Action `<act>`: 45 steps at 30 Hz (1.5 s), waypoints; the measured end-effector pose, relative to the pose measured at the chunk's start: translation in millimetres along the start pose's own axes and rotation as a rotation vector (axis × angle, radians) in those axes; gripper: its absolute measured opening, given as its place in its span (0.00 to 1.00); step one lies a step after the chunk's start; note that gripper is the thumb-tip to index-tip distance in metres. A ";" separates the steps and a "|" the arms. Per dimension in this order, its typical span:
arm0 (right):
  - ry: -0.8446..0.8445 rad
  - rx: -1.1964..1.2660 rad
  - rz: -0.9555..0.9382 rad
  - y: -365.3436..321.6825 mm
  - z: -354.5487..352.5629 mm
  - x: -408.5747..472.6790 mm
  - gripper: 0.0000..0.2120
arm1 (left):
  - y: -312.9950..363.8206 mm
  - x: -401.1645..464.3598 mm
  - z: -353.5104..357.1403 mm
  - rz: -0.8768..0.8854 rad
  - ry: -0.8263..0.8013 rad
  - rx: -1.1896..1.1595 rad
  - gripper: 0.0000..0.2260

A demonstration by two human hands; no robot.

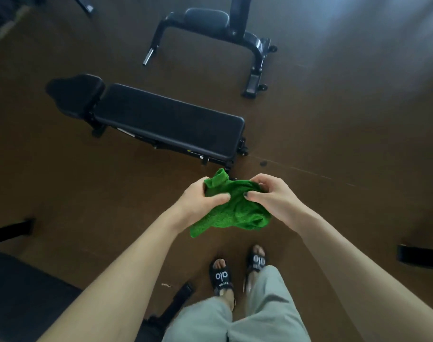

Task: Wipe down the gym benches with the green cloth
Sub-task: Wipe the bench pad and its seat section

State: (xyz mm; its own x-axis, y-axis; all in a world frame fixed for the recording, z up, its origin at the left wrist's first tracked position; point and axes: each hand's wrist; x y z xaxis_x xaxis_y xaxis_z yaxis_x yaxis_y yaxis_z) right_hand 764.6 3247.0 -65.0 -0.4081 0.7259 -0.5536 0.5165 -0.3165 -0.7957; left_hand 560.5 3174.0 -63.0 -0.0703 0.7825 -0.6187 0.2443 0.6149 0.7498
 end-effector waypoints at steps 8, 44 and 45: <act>-0.089 -0.073 0.025 -33.9 -48.3 146.8 0.08 | 32.9 121.8 -44.3 -0.108 -0.024 -0.130 0.15; 0.335 -1.061 -0.259 144.8 81.2 621.8 0.31 | -197.1 603.6 -111.4 0.298 0.693 0.836 0.25; 0.328 -1.046 -0.256 149.8 85.7 611.2 0.31 | -196.8 602.6 -112.2 0.313 0.699 0.812 0.24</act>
State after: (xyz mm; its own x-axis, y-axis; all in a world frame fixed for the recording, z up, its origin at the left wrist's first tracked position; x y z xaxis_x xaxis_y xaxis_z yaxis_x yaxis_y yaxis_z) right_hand 528.0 3591.0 -543.6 -0.4550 0.8702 -0.1892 0.8861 0.4212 -0.1937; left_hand 361.5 3535.5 -557.1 -0.3609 0.9321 0.0303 0.8882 0.3336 0.3160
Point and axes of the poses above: each hand's wrist, its own x-axis towards the middle knuckle, its own z-axis out of the palm, y = z × x, and after that the axes turned 3 degrees about -y, right-handed
